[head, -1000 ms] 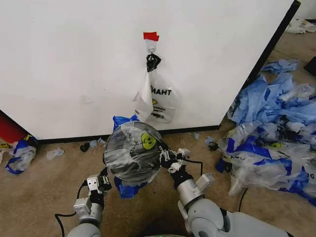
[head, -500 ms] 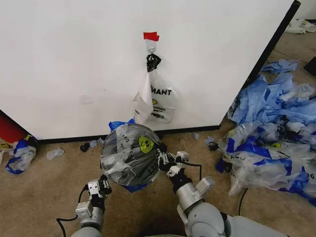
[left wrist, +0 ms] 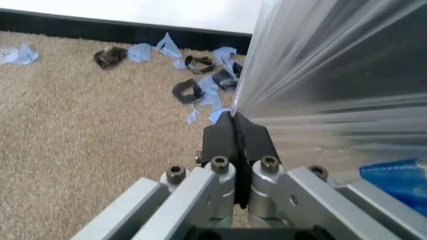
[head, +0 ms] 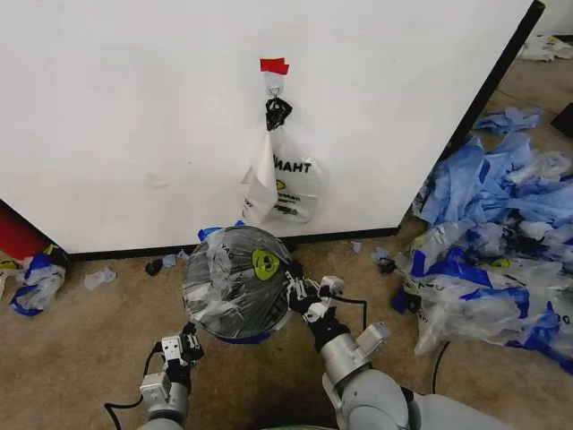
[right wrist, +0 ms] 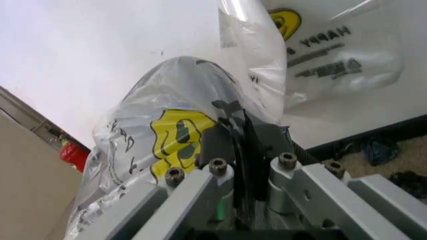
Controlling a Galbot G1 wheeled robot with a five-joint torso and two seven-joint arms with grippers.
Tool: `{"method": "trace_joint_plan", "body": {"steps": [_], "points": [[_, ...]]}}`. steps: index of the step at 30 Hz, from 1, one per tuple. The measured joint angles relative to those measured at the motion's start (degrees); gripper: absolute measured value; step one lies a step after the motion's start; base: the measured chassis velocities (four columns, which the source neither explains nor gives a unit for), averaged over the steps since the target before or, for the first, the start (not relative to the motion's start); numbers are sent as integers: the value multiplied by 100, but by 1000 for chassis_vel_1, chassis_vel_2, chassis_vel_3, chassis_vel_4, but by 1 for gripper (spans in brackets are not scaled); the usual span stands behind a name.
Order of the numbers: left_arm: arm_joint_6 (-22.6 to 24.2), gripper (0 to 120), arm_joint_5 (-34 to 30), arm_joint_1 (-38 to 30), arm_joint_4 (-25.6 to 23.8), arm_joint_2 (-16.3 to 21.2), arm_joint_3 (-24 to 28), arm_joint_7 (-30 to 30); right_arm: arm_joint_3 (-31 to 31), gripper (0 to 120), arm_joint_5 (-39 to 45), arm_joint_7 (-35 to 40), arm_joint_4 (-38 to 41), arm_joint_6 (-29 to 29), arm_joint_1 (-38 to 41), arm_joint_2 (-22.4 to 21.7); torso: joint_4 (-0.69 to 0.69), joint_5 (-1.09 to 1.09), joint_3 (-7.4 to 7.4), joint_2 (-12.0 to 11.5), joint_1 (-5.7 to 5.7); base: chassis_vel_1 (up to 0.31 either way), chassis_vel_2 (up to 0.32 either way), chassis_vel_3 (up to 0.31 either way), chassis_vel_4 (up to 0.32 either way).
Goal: Pick up the garbage bag from the wall and place it over the trash bin.
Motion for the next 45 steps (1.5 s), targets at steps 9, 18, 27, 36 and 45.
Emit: {"method": "trace_joint_plan", "body": {"steps": [9,18,27,36,45], "points": [[4,14,113,153,-173,8,-182,-132,51,1,-14,-69,-30,37,-38,-33,1,1,0,0,0,0,0,0,0],[61,50,165,377,-463,163,-368,-249,197,1,-73,-149,-243,127,-98,-54,0,1,0,0,0,0,0,0,0],[300,83,308,523,-549,121,-539,-664,289,1,-90,-235,-467,210,-91,-24,1,0,0,0,0,0,0,0,0],[273,94,215,480,-1204,141,-1211,-561,396,1,-165,-292,-588,273,-181,2,-1,0,1,0,0,0,0,0,0],[58,67,-136,877,-2877,322,-1259,288,394,1,-236,-297,-688,282,-177,98,0,2,1,0,0,0,0,0,0]]}}
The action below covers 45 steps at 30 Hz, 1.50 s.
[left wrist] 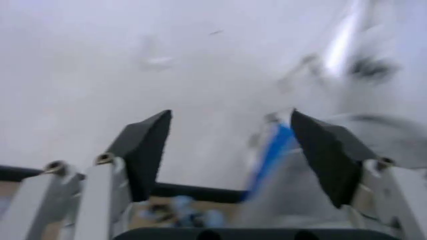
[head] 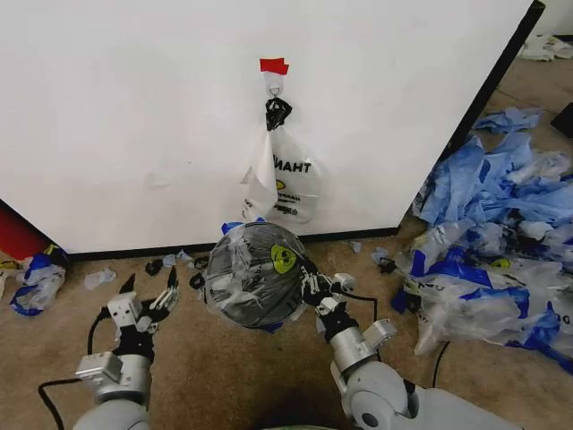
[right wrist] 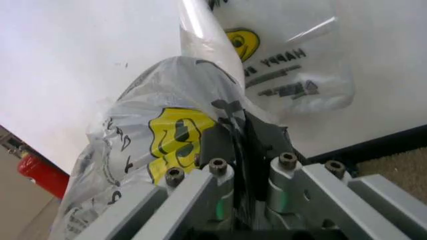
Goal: Pick up the garbage bag from the wall and place it over the trash bin.
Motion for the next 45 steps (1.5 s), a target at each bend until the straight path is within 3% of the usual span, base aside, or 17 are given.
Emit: {"method": "trace_joint_plan", "body": {"steps": [5,6,12,15,18,28,45], "points": [[87,47,-454,298,-517,114,224,451,-175,1,-168,101,-39,-89,107,42,0,0,-1,0,0,0,0,0,0],[87,47,-454,298,-517,114,224,451,-175,1,-168,101,-39,-89,107,42,0,0,-1,0,0,0,0,0,0],[198,20,-1022,299,-540,247,318,644,-679,1,-268,202,20,-183,502,183,-2,-2,-1,0,0,0,0,0,0],[201,12,-1151,322,-523,236,323,636,-875,1,-268,215,22,-198,716,226,4,0,-1,0,0,0,0,0,0],[209,0,-1205,283,-387,214,343,625,-1094,1,-260,254,44,-218,945,242,-2,-3,-1,0,0,0,0,0,0],[197,0,-1300,217,-112,76,375,519,-1570,1,-194,292,77,-247,1391,258,0,-1,-1,0,0,0,0,0,0],[443,0,-2181,-553,616,251,649,147,-2040,1,-212,319,242,-277,1761,-33,0,-1,-1,0,0,0,0,0,0]]}}
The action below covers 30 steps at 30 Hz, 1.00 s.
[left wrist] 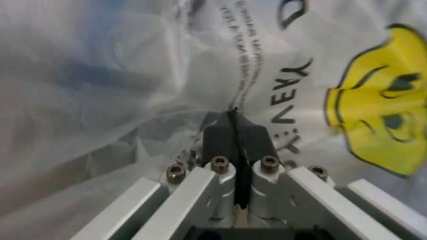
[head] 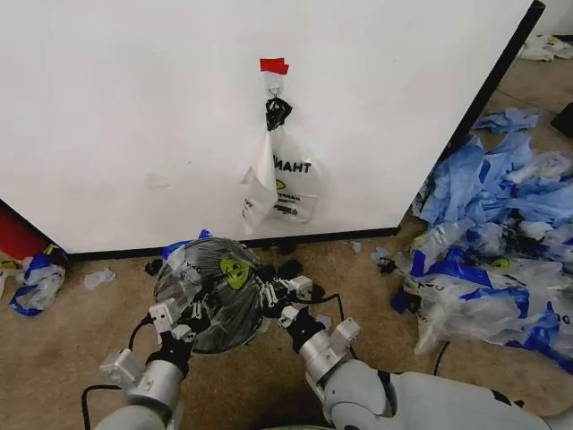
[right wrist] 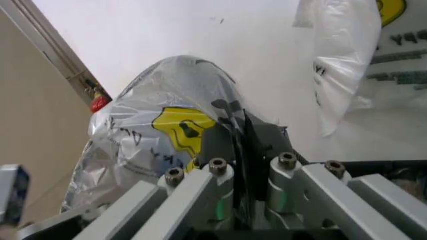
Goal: Pick up the garbage bag from the wall and place it over the trash bin.
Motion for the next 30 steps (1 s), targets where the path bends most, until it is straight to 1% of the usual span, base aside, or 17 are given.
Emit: {"method": "trace_joint_plan", "body": {"steps": [6,13,21,30], "points": [[14,0,-94,-182,197,40,79,-61,-122,1,-62,-20,19,-19,42,-62,0,0,0,0,0,0,0,0,0],[34,0,-221,-367,426,48,241,-198,-400,1,-116,-18,-4,-46,231,-12,0,0,0,0,0,0,0,0,0],[42,0,-234,-596,683,74,405,-259,-583,1,-116,-14,0,-52,399,-34,0,0,0,0,0,0,0,0,0],[41,0,-282,-980,1106,70,756,-420,-755,1,-112,-20,63,-52,516,-125,0,0,0,0,0,0,0,0,0]]}}
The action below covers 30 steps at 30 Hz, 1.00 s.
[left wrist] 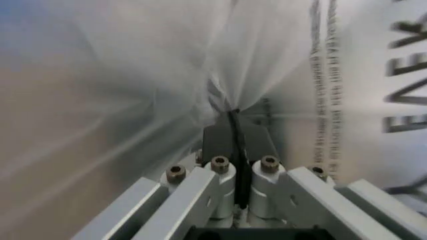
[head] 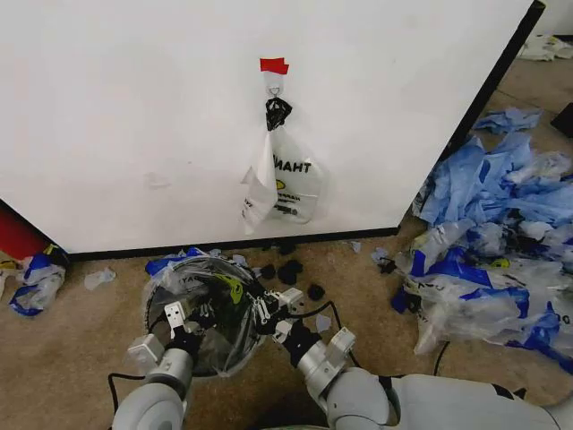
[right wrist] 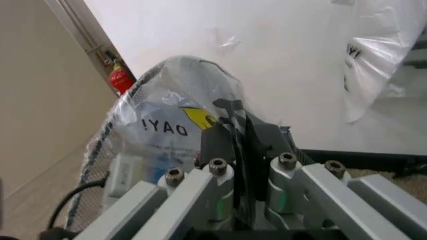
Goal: Pick up the garbage bag from the wall and place it over the trash bin.
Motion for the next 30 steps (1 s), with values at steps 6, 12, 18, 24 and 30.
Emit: {"method": "trace_joint_plan", "body": {"steps": [6,12,18,24,30], "points": [[39,0,-75,-210,134,18,186,-101,-138,1,-55,-2,2,0,25,-89,1,1,0,0,0,0,0,0,0],[98,0,-214,-456,231,84,438,-198,-244,1,-84,-4,4,-2,86,-161,0,1,0,0,0,0,0,0,0],[147,0,-388,-653,302,193,700,-310,-355,1,-86,-6,-36,-10,207,-191,0,0,0,0,0,0,0,0,0],[223,0,-580,-908,378,386,956,-413,-487,1,-67,-6,-112,-15,401,-164,1,0,0,0,0,0,0,0,0],[252,0,-730,-1154,501,535,1184,-454,-593,1,-25,-7,-139,-15,552,-148,1,0,0,0,0,0,0,0,0]]}}
